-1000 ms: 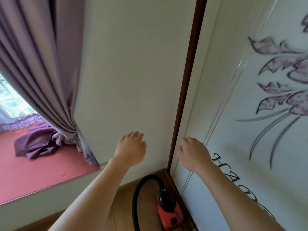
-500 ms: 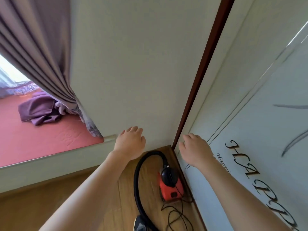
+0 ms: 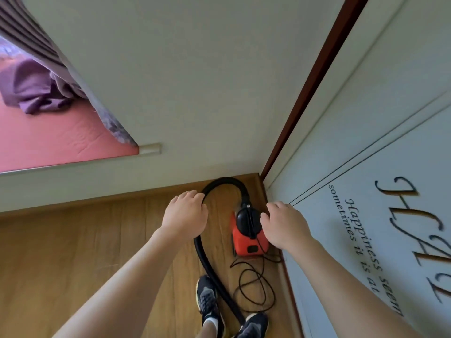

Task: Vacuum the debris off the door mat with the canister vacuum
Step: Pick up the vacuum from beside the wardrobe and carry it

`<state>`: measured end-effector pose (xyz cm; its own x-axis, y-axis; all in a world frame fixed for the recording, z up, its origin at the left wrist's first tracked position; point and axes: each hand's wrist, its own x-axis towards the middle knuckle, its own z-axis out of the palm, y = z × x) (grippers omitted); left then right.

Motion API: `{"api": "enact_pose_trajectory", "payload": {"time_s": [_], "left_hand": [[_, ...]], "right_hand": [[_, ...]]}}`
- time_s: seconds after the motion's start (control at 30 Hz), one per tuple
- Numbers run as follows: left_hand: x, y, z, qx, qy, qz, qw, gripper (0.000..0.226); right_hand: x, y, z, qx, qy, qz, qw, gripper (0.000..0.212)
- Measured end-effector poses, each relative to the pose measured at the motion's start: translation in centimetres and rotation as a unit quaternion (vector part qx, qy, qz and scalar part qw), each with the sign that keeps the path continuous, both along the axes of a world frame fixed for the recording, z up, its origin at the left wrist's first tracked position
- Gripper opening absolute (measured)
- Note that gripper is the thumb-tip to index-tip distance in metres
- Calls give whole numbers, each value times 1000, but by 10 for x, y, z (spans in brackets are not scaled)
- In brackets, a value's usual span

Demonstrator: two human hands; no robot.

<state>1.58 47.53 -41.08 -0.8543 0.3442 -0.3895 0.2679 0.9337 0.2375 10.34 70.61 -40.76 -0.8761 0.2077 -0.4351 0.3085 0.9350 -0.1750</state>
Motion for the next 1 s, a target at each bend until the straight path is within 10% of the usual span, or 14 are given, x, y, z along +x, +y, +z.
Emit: {"api": "enact_pose_trajectory", "payload": {"time_s": [0.67,1.0], "left_hand": [[-16,-11,-309,-32,-70,-11,997,26],[-34,-20,-399,-111,-42,-73,990,54]], "right_hand": [[-32,9,-292,11,-87,2,996,46],[-45,19,-385,10,-87,-6,996,48]]}}
